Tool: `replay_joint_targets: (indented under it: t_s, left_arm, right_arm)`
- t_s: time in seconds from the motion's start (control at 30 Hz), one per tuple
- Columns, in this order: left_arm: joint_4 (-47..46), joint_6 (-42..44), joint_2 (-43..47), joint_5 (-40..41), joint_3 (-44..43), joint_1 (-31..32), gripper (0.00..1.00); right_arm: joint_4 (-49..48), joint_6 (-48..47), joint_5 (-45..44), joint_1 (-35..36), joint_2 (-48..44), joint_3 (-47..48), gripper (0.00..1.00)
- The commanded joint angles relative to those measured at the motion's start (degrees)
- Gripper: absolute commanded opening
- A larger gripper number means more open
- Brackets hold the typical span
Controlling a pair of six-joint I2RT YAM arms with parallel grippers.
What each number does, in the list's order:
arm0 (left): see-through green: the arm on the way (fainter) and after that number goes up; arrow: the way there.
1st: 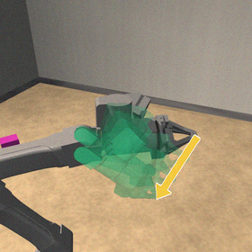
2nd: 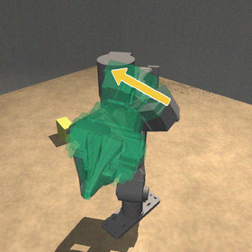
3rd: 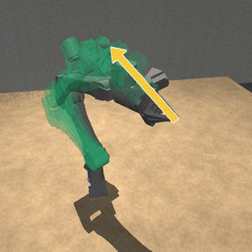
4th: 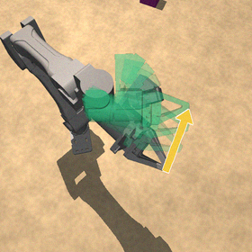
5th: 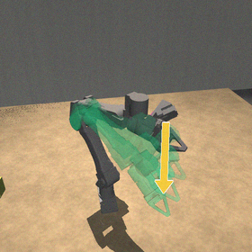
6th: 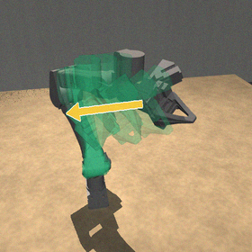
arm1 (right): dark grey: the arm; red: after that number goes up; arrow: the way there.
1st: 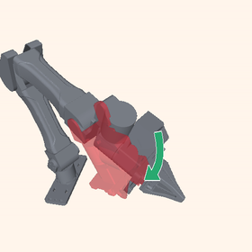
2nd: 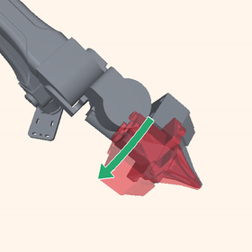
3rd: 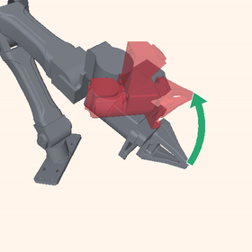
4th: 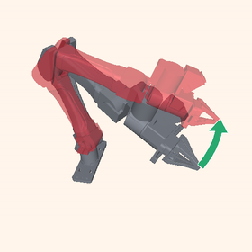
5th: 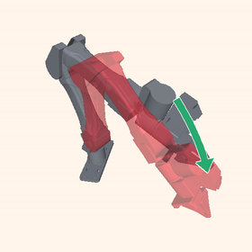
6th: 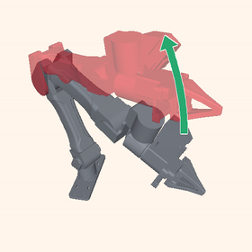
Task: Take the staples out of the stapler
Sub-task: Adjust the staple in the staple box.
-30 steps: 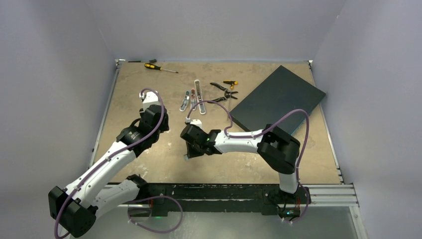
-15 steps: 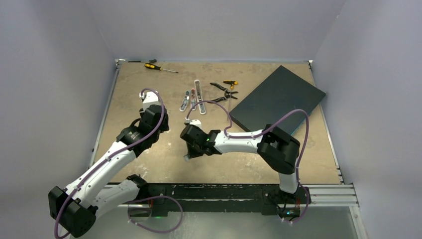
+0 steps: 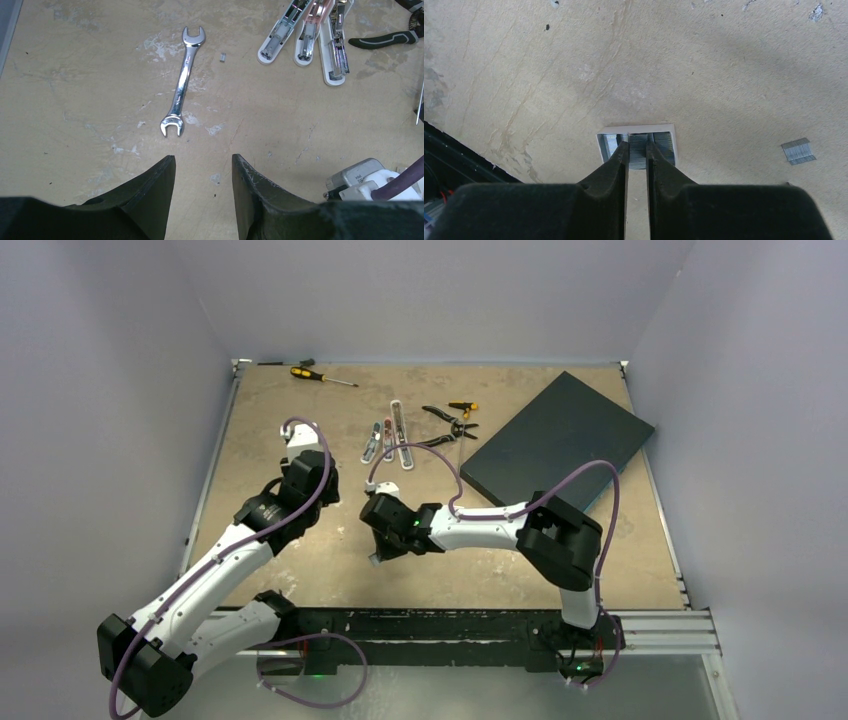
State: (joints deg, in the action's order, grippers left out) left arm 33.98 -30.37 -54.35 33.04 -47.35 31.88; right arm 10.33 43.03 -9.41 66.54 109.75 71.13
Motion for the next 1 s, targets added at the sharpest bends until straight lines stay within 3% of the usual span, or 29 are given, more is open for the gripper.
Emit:
replay_joint_targets:
  t_s: [0.0, 0.97]
  left_arm:
    - [-0.83, 0.84, 0.66, 0.62, 0.08, -0.41, 0.43]
    - [-0.93, 1.1, 0.22, 0.42, 0.09, -0.45, 0.44]
  right_arm:
    - [-0.39, -2.22, -0.43, 0.43, -1.84, 1.07, 0.17]
    - [-0.74, -12.48, -1.73, 1.17, -3.67, 0.56, 0.16]
